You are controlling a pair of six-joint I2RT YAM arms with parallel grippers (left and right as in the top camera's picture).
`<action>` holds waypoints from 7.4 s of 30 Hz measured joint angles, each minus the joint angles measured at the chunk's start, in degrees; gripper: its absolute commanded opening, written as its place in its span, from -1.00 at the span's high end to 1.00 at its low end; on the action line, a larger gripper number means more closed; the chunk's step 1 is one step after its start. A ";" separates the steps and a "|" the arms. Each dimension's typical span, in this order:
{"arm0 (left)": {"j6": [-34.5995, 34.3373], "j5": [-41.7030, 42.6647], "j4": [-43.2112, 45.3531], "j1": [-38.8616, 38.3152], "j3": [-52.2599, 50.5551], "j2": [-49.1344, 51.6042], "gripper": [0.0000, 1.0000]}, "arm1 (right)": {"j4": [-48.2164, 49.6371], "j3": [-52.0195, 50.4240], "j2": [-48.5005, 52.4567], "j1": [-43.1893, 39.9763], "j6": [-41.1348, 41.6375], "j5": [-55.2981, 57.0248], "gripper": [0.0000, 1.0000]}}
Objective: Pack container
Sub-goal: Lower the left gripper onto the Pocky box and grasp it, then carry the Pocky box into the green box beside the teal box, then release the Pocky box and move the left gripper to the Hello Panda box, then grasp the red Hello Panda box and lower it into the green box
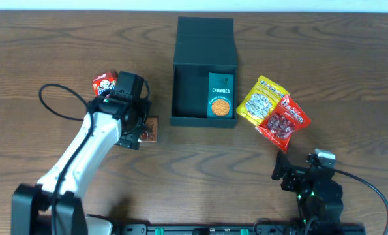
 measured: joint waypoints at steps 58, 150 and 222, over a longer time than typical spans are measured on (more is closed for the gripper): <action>-4.42 1.49 5.99 3.10 0.42 15.56 -0.47 | 0.00 0.00 0.00 0.00 0.00 0.00 -0.98; 56.52 -11.19 -19.67 -1.53 59.06 34.97 0.88 | 0.00 0.00 0.00 0.00 0.00 0.00 -0.99; 57.37 -1.46 -12.87 12.96 63.84 46.71 -0.08 | 0.00 0.00 0.00 0.00 0.00 0.00 -0.99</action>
